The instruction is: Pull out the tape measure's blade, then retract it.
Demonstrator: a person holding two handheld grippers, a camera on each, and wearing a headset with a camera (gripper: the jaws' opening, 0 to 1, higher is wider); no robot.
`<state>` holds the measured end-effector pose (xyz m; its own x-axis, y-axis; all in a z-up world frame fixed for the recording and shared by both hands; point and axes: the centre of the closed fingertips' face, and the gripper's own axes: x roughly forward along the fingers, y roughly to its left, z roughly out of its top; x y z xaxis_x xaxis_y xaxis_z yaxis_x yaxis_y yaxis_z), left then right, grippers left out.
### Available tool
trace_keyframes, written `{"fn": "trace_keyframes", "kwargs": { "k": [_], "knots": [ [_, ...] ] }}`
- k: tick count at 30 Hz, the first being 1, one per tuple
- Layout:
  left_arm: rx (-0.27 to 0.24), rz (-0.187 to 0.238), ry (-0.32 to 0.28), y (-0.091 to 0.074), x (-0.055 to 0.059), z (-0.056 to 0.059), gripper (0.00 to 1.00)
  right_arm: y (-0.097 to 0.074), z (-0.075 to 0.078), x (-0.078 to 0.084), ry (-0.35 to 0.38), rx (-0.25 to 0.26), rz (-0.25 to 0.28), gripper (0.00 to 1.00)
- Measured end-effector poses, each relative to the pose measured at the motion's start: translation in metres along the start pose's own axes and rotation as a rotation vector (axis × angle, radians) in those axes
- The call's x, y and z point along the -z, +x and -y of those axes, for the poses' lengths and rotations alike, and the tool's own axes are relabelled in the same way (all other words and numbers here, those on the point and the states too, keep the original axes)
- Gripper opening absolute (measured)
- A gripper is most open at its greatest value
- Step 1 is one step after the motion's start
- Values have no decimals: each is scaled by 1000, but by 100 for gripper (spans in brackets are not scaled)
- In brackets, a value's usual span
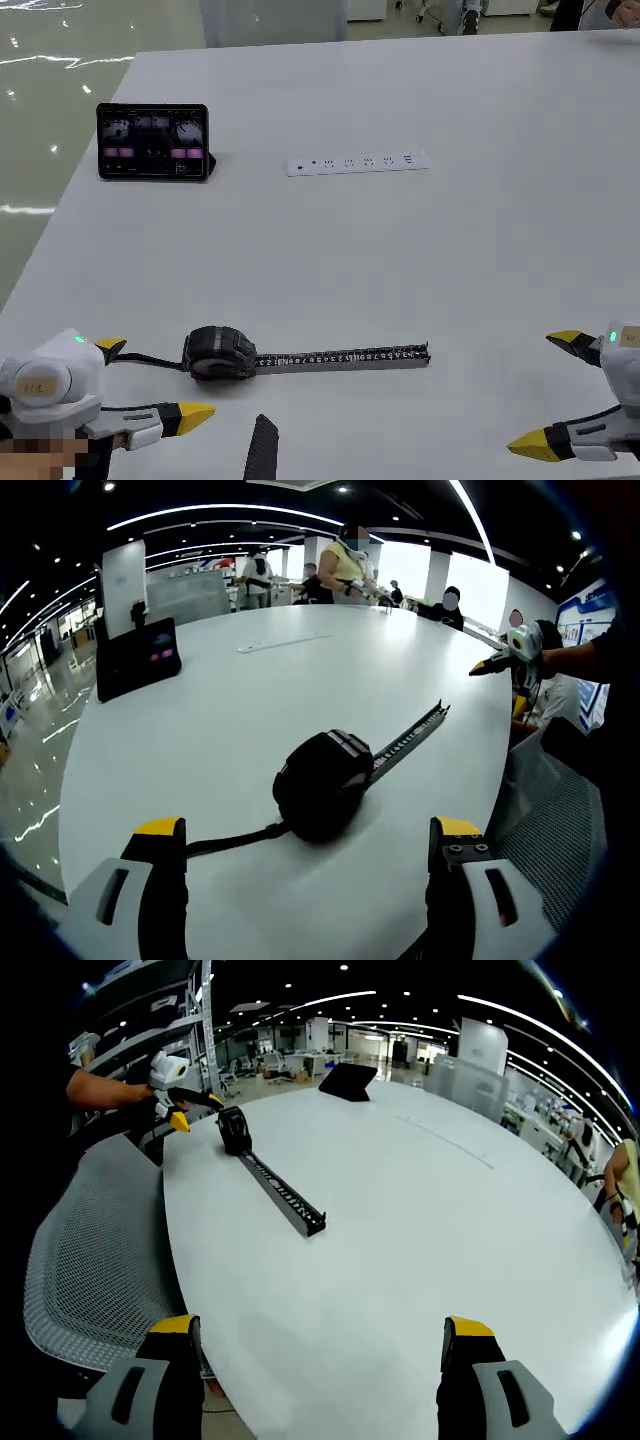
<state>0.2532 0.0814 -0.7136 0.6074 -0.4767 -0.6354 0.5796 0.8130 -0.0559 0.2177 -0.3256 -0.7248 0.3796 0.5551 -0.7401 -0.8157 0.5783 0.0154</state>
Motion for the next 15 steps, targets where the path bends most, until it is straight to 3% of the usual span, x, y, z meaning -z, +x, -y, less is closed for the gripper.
{"fn": "trace_keyframes", "kwargs": {
  "k": [9, 15],
  "knots": [
    [7, 20, -13, 4, -15, 11, 99, -4, 21, -21, -66, 11, -16, 99],
    [-6, 23, -4, 11, -18, 15, 99, 1, 20, -33, -121, -25, -25, 99]
  ]
}}
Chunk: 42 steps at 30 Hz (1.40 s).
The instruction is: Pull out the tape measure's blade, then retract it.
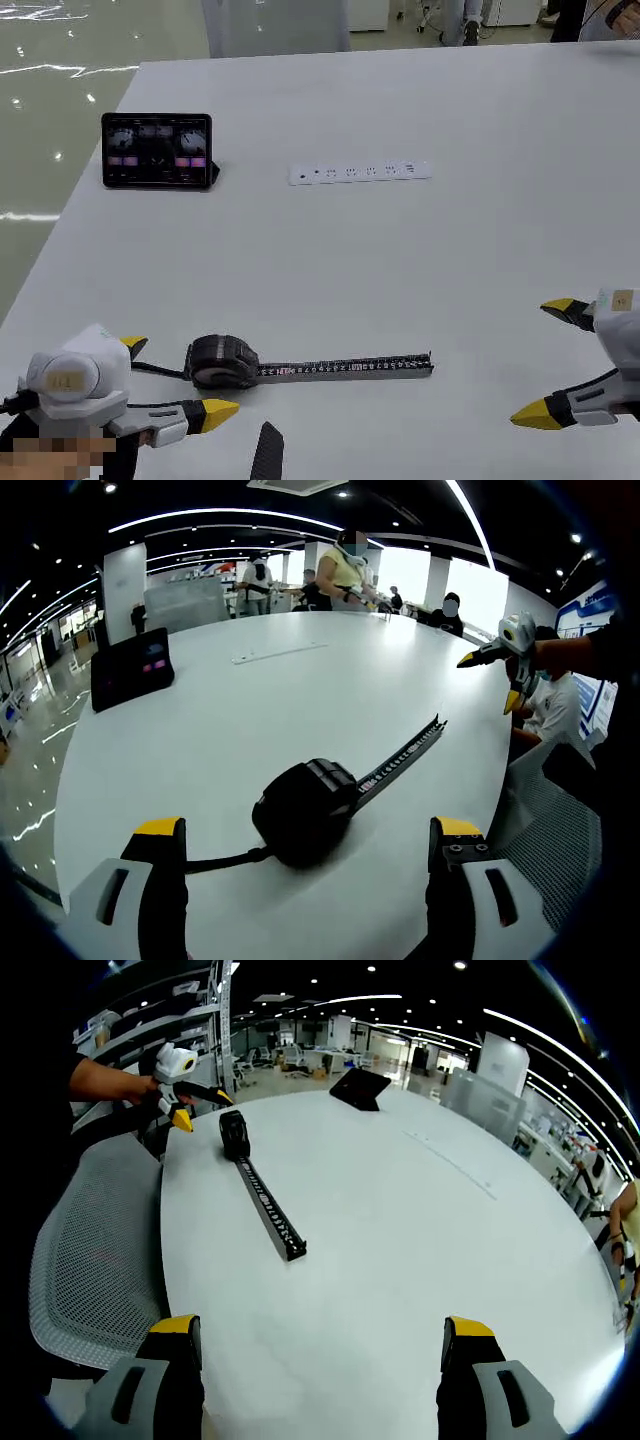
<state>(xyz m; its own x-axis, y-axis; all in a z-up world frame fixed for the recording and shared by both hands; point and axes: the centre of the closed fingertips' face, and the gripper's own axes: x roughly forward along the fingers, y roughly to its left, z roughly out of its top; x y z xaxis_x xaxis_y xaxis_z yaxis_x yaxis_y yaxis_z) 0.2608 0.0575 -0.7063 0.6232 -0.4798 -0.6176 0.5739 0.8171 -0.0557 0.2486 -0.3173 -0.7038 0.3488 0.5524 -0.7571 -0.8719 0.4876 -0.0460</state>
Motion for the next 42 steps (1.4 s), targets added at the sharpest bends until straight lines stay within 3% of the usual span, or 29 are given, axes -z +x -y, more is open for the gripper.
{"fn": "trace_keyframes", "kwargs": {
  "k": [16, 22, 33, 35, 36, 38, 42],
  "knots": [
    [-55, 28, -57, 17, -8, 5, 99, 26, -1, -20, -112, -90, -49, 99],
    [-108, 48, -105, 22, -11, 4, 99, 35, -3, -29, -148, -118, -58, 99],
    [-186, 76, -140, 30, -15, 8, 99, 55, -2, -41, -200, -157, -64, 99],
    [-198, 82, -172, 31, -14, 8, 99, 58, -1, -42, -204, -160, -68, 99],
    [-218, 105, -205, 31, -16, 6, 99, 59, 0, -42, -207, -163, -69, 99],
    [-231, 115, -251, 32, -13, 6, 99, 63, -1, -43, -214, -168, -75, 99],
    [-279, 118, -231, 34, -6, 5, 99, 72, -3, -43, -228, -182, -86, 99]
  ]
}}
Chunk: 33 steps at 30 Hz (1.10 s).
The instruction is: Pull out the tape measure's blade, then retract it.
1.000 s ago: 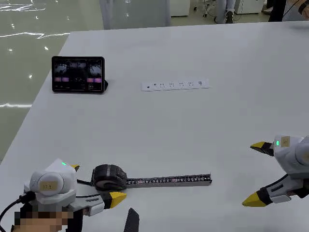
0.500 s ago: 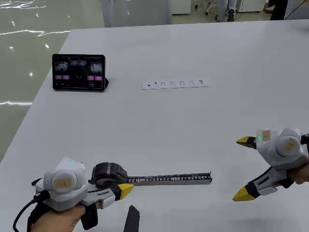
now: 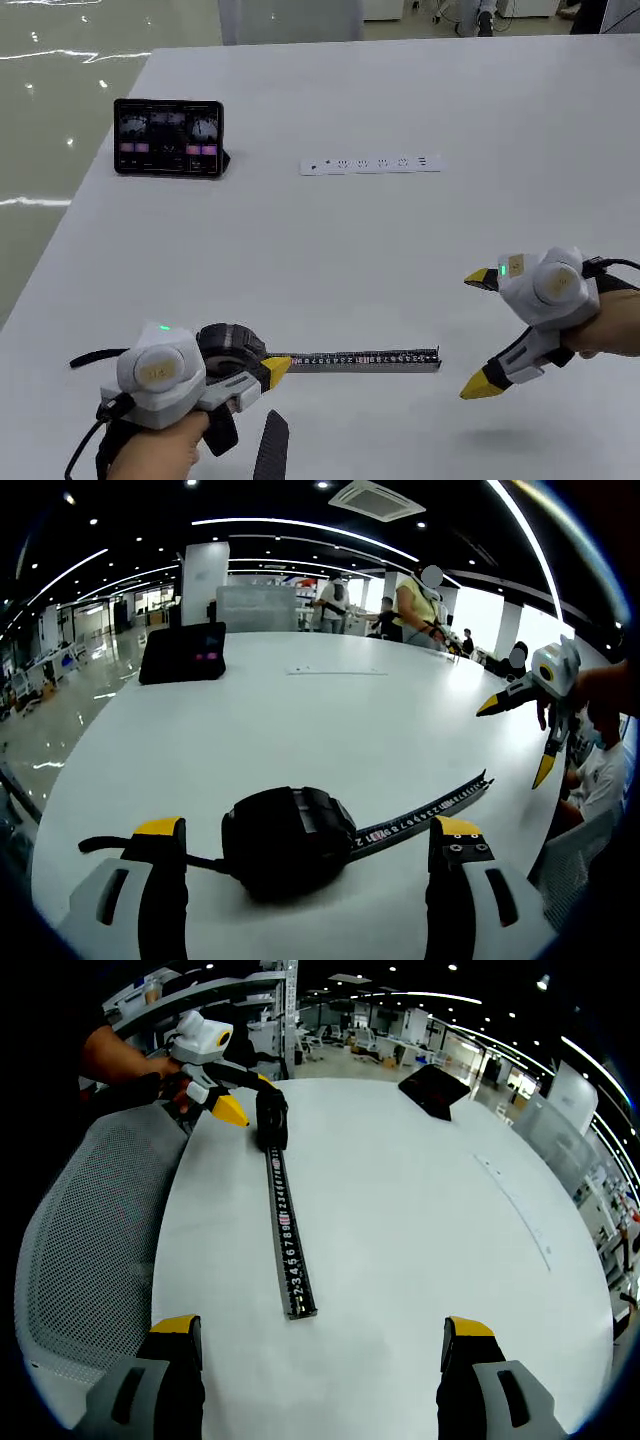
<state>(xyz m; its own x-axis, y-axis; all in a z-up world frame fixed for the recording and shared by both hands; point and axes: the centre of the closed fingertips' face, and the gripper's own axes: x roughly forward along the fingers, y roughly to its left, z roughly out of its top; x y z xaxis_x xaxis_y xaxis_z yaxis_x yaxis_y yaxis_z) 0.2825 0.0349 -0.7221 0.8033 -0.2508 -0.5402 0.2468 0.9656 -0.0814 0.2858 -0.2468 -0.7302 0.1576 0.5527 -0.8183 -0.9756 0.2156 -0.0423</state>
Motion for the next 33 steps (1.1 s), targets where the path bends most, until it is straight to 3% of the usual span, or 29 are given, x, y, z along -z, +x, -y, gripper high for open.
{"fn": "trace_keyframes", "kwargs": {
  "k": [6, 8, 10, 25, 33],
  "knots": [
    [-48, 25, 14, 2, 4, -2, 99, 14, 0, 4, -31, -28, -19, 99],
    [-76, 57, 17, 2, -1, -5, 99, 18, 1, 7, -41, -35, -33, 95],
    [-100, 131, 31, 2, -12, -7, 99, 21, 3, 7, -38, -41, -31, 95],
    [-114, 109, -18, 15, -1, -6, 99, 37, 2, 9, -57, -56, -55, 81],
    [-120, 108, -23, 15, 0, -9, 99, 42, 0, 14, -77, -61, -73, 66]
  ]
}}
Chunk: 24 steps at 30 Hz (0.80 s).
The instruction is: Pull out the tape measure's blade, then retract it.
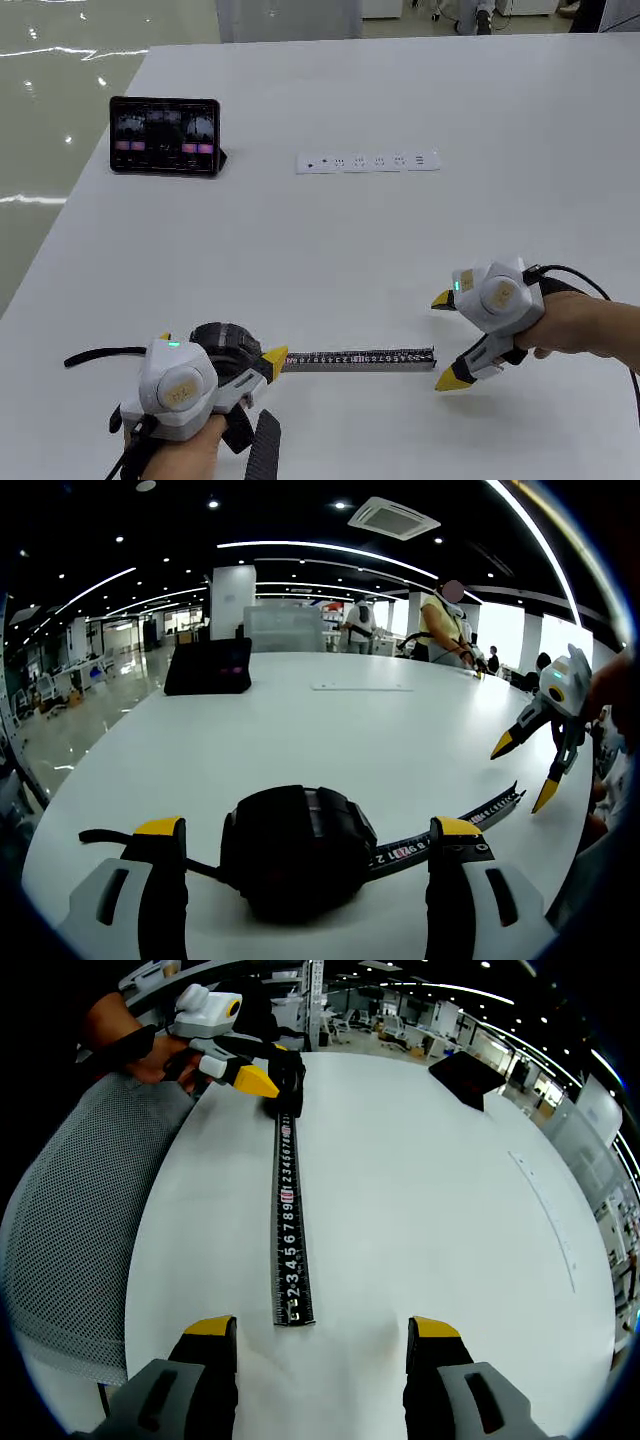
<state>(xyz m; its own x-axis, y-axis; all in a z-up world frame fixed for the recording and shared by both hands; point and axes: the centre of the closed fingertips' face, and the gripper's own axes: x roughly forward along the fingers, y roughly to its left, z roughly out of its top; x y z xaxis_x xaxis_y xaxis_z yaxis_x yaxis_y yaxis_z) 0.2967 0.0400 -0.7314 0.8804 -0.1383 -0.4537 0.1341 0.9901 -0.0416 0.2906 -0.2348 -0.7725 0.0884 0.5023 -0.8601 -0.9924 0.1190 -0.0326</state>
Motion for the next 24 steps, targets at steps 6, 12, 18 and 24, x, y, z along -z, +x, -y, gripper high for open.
{"fn": "trace_keyframes", "kwargs": {
  "k": [6, 12, 18, 24],
  "knots": [
    [7, -3, 12, 1, 1, 1, 99, 2, -1, -5, -7, -8, 7, 57],
    [6, -2, 14, 1, 0, 0, 99, 6, -8, -7, -26, -35, -4, 49],
    [0, -1, 12, 2, -2, -1, 99, 7, -11, -6, -42, -47, -17, 38],
    [-3, -1, 9, 3, -2, -3, 99, 8, -15, -3, -53, -66, -37, 26]
  ]
}}
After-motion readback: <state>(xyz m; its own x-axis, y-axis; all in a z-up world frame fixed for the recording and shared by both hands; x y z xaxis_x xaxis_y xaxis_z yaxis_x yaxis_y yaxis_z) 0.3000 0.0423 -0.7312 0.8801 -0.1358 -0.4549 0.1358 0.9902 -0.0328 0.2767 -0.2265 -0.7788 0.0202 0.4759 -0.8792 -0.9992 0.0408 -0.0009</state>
